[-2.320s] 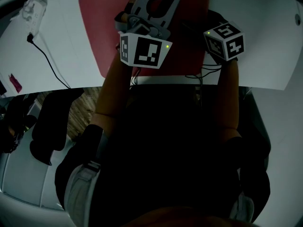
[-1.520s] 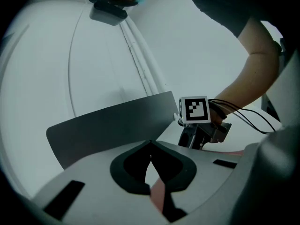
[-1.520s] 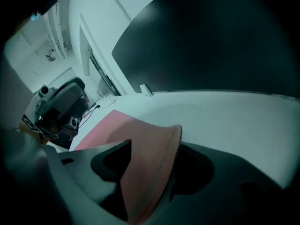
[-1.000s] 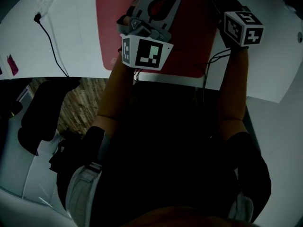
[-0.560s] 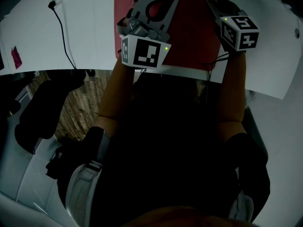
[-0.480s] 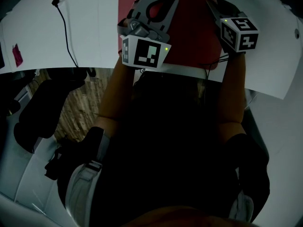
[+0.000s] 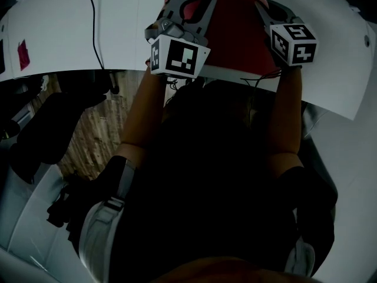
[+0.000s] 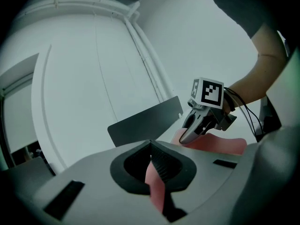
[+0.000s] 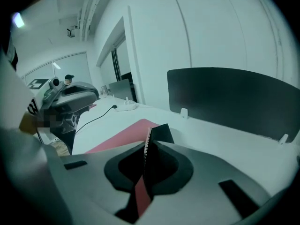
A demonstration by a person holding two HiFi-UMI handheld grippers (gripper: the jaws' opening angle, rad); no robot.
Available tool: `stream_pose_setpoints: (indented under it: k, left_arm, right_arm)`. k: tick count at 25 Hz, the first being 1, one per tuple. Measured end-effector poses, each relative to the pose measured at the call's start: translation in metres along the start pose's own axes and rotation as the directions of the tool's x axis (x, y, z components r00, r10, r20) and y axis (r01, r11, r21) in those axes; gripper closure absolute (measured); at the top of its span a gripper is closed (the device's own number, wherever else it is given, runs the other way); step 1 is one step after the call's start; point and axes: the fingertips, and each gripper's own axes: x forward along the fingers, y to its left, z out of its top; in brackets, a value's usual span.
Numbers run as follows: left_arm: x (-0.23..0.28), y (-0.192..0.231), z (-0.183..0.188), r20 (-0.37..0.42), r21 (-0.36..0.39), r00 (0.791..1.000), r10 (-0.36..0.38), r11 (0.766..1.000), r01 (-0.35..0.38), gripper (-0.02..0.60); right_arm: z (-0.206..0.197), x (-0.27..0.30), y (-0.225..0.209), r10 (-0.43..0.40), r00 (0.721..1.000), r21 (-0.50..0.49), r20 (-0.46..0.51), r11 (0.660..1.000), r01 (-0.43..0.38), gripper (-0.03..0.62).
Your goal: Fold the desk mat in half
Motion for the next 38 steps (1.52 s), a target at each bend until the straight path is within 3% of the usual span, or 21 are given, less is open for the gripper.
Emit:
stream_pose_setpoints:
  k: [7,12,24,38]
  left_arm:
    - [-0.012,-0.010,0.005,-0.032,0.000,0.999,0.025,1.000,-0.025,0.568]
    - [-0.014,-0.017,0.012,-0.077,-0.077,0.995,0.056,0.995,-0.062,0.569]
    - [-0.033,-0.045,0.006,-0.167,-0.055,0.981,0.102,0.992,-0.113,0.568]
    - [-0.071,-0.030,-0.010,-0.159,-0.053,0.982,0.097,0.993,-0.107,0.568]
  right_arm:
    - [-0.001,-0.008,0.025,0.049,0.999,-0.024,0.018,0.999,-0.049,0.553]
    - [-0.006,-0.011,0.031,0.115,0.992,-0.007,0.046,0.993,-0.115,0.553]
    - [-0.015,-0.018,0.052,0.222,0.969,0.008,0.107,0.974,-0.225,0.553]
    - [-0.007,-0.010,0.094,0.230,0.972,-0.053,0.050,0.972,-0.228,0.553]
